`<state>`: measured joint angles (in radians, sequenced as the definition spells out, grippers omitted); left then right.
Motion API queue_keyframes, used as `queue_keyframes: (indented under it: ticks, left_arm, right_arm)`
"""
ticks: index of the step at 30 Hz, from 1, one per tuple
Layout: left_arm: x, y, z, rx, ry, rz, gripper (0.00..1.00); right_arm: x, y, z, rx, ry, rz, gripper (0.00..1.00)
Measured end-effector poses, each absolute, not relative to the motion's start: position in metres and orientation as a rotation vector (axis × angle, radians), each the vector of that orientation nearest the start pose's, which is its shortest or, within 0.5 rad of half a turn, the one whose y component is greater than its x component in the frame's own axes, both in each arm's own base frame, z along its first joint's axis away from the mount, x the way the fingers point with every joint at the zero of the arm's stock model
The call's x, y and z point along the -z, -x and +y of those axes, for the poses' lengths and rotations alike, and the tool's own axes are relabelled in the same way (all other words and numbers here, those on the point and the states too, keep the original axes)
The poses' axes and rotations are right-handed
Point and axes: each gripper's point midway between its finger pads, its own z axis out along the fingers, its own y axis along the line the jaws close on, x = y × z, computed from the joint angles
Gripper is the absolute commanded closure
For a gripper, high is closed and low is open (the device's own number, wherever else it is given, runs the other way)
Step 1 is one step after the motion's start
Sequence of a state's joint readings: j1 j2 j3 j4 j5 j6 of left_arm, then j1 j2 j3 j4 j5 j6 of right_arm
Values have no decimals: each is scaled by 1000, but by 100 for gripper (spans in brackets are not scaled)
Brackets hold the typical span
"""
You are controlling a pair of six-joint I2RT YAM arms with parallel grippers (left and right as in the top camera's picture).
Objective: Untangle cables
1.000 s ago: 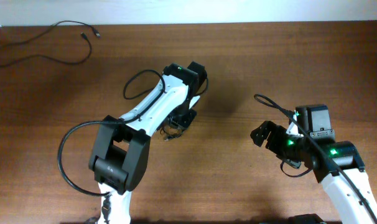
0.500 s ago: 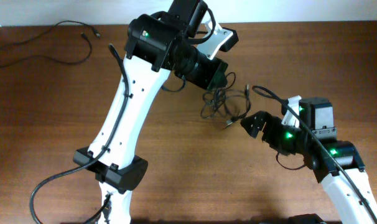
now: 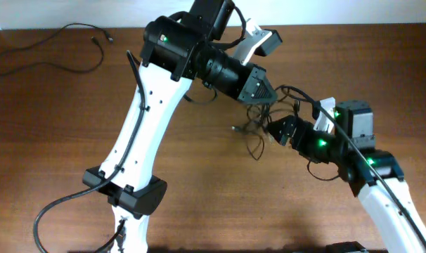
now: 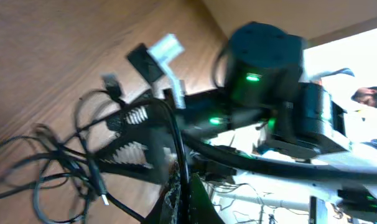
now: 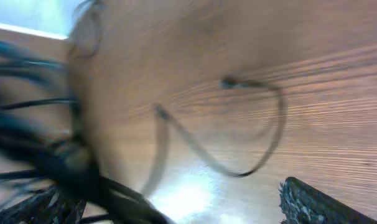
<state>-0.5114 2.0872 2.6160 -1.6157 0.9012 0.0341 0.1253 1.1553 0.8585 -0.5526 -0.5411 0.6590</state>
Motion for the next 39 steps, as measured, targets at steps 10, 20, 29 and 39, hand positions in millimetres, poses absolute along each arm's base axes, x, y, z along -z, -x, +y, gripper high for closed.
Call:
queue_keyframes:
  ticks: [10,20,29,39]
  left_arm:
    - [-357,-312,-289,1387,-843,2462,100]
    - [-346,-321,-282,1268,-826,2505,100]
    - [-362,-304,-296,1463,-792,2498,100]
    - [-347,-332,-272,1371,-673,2552,100]
  right_arm:
    - [-99,-297,73,-511,-661,2677,2]
    - [-235,-294,134,-1034,-148,2247,2]
    - [-168,-311,132,-997,-288,2467,2]
    - [-90,-314,101,-671,-545,2712,3]
